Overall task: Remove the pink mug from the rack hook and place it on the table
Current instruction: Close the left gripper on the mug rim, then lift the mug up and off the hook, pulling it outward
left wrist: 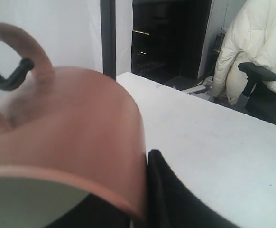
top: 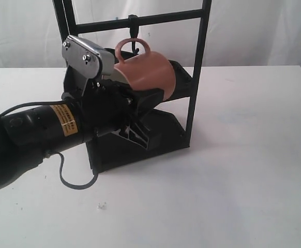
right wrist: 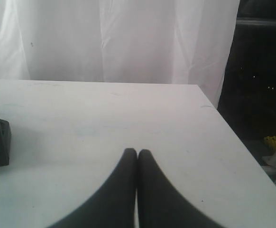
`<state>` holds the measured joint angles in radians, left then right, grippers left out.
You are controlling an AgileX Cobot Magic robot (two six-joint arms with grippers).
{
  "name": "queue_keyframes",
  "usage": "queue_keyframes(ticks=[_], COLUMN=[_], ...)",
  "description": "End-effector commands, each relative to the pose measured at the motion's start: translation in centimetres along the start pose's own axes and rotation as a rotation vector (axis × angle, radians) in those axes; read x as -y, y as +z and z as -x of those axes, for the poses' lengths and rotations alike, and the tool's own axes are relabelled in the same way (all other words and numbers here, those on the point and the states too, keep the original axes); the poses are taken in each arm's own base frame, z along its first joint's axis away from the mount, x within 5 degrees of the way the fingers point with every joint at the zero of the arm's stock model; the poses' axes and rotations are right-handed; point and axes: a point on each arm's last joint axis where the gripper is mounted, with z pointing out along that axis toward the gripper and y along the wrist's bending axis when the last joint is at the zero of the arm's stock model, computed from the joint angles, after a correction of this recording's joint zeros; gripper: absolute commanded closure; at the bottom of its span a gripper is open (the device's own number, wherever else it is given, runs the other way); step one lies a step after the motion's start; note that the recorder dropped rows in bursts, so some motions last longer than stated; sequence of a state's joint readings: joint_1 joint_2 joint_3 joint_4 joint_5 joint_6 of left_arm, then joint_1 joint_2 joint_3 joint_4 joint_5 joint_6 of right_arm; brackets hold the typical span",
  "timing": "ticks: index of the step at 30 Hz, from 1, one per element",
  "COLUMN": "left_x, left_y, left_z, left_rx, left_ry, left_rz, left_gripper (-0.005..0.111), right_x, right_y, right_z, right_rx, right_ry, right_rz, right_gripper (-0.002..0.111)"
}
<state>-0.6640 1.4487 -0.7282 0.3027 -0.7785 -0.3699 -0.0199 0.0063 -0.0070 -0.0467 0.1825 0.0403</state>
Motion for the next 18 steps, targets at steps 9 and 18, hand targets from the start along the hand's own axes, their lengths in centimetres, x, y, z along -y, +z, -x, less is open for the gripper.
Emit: queue_keyframes(ticks=[9,18], left_x=[0.58,0.96], left_y=[0.47,0.44], left_z=[1.57,1.42], left_rx=[0.03,0.015], left_ry=[0.039,0.047], left_rz=[-0.069,-0.112], left_gripper=[0.107,0.107], right_x=[0.0,0.0], right_y=[0.0,0.0], right_z=[-0.16,-0.16], right_rx=[0.004,0.004], right_ry=[-0.001,-0.001], right_rz=[0.0,0.0], right_gripper=[0.108,0.108])
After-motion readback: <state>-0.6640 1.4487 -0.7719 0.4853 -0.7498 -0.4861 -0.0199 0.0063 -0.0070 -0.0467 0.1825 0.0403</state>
